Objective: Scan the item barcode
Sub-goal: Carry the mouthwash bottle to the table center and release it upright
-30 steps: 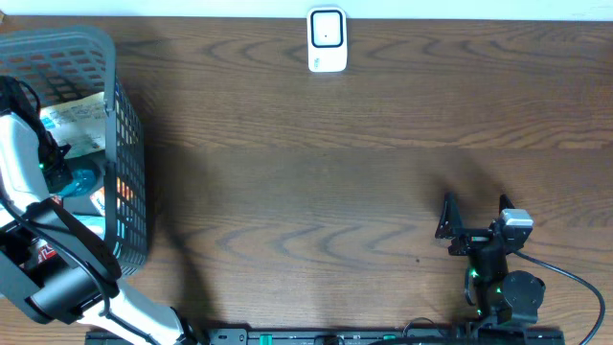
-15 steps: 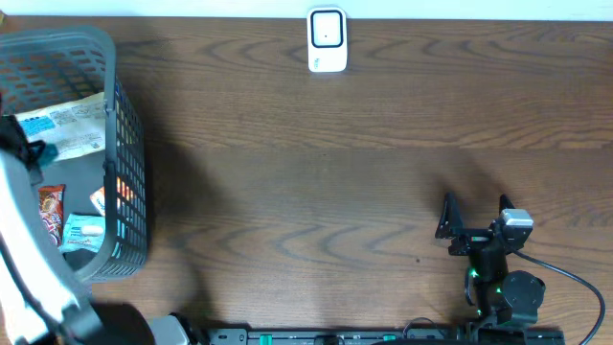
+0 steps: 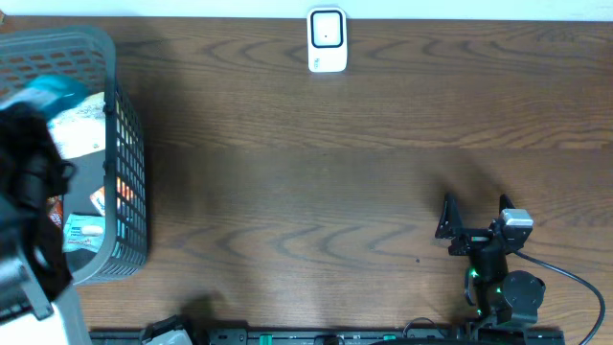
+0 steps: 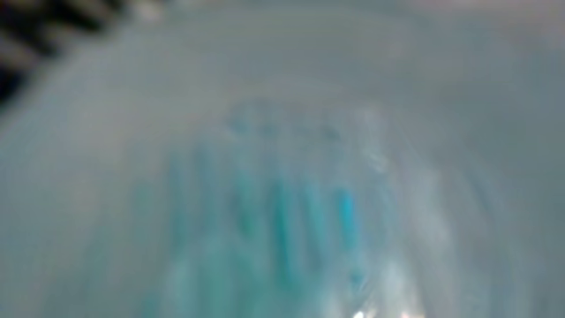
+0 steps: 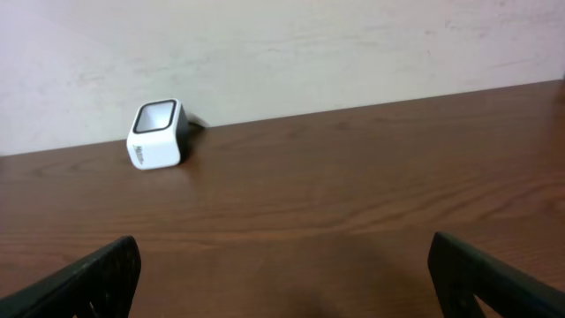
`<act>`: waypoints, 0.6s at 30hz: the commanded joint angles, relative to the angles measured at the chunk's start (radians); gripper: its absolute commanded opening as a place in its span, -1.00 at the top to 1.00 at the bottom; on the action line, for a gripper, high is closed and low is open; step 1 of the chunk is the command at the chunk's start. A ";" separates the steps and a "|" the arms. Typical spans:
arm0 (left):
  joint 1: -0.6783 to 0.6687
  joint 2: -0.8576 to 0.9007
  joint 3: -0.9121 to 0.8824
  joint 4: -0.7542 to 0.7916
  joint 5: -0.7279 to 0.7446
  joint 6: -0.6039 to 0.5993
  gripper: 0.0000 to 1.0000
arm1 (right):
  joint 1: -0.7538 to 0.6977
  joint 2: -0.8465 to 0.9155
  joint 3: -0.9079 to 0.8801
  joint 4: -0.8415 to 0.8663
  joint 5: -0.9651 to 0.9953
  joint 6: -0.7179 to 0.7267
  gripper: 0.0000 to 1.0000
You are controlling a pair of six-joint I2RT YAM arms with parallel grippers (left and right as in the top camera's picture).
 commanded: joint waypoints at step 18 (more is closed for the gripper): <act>-0.779 0.524 0.005 0.044 -0.047 0.745 0.54 | 0.006 -0.005 -0.002 -0.002 0.001 -0.008 -0.99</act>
